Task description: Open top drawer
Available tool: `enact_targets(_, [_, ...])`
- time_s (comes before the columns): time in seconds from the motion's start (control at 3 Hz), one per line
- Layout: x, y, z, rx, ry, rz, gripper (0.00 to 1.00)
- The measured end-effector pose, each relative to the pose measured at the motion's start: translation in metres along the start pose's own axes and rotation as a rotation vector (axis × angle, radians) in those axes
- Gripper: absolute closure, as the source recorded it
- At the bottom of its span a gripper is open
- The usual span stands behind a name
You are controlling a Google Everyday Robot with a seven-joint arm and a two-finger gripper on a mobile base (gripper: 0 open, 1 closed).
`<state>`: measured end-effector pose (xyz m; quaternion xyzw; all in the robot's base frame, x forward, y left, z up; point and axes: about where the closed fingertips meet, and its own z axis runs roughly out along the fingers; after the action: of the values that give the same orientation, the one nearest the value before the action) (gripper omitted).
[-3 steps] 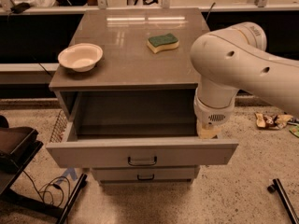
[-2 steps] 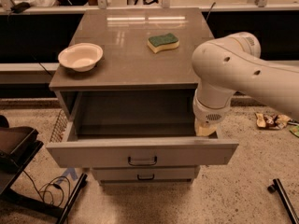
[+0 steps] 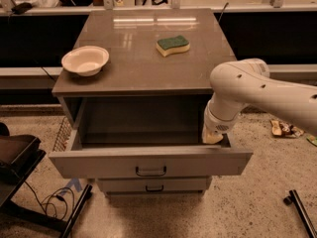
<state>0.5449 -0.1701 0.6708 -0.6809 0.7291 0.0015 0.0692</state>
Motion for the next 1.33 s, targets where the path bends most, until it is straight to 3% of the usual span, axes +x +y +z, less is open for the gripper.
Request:
enact_targets(0.33, [0.000, 0.000, 0.000, 0.000, 0.000, 0.000, 1.00])
enact_targets(0.67, [0.009, 0.028, 0.024, -0.066, -0.026, 0.043, 1.00])
enact_targets(1.0, [0.009, 0.028, 0.024, -0.066, -0.026, 0.043, 1.00])
enact_targets(1.33, [0.012, 0.090, 0.000, -0.153, 0.002, 0.088, 1.00])
